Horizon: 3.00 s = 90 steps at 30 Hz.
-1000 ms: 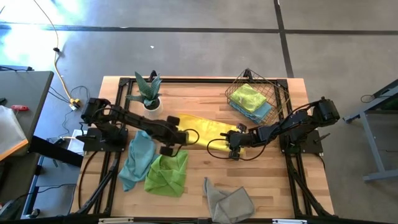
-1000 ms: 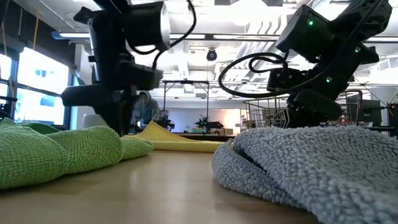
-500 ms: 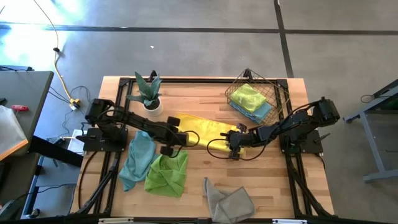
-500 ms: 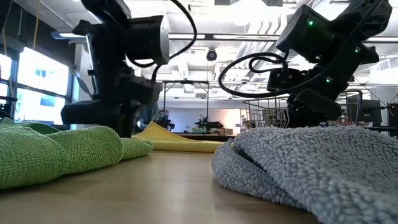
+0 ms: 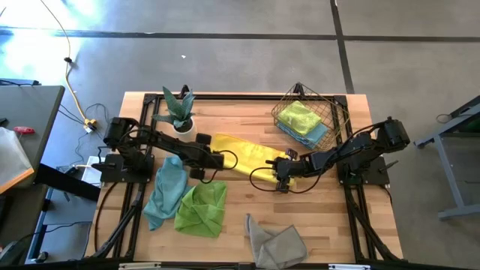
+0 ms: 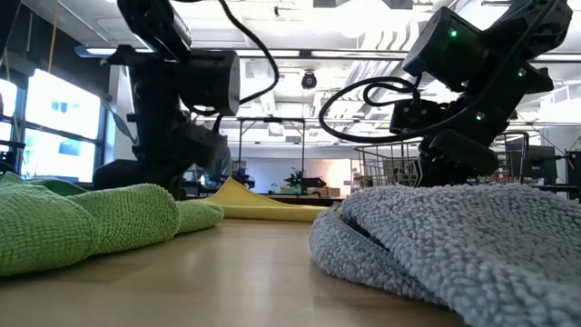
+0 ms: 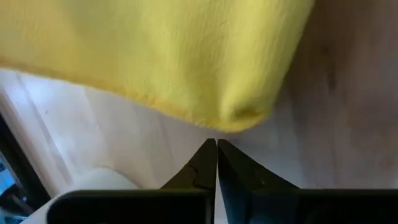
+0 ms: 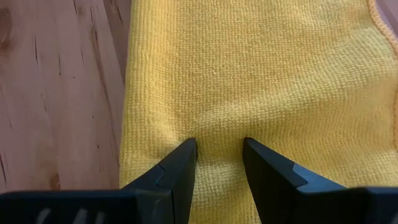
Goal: Fold microfiber towels
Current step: Fold the yellow towel
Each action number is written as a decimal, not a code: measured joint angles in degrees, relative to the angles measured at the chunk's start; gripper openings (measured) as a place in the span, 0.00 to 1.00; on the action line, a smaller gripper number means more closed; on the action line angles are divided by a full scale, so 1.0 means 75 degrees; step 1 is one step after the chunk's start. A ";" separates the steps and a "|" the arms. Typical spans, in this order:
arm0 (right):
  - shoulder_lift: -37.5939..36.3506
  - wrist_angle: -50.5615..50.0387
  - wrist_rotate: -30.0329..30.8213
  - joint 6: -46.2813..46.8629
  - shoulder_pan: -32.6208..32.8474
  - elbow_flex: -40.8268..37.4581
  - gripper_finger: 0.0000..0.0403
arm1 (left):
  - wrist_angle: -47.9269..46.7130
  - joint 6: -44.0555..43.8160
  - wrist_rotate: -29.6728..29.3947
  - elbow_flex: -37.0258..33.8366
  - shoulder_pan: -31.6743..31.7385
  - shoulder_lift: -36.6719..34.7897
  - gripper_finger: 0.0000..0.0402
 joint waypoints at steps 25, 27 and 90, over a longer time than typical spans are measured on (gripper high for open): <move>-0.0002 -0.0019 -0.0112 -0.0002 0.0000 0.0000 0.32 | 0.1545 0.0559 0.1189 0.0612 -0.0691 -0.0183 0.02; -0.0006 -0.0042 -0.0270 -0.0019 0.0000 0.0006 0.32 | 0.1606 0.0593 0.1335 0.0617 -0.0621 -0.0192 0.03; -0.0012 -0.5621 0.1290 0.1894 0.3586 0.1796 0.32 | 0.1731 -0.0149 0.2753 0.0247 -0.0299 -0.0039 0.16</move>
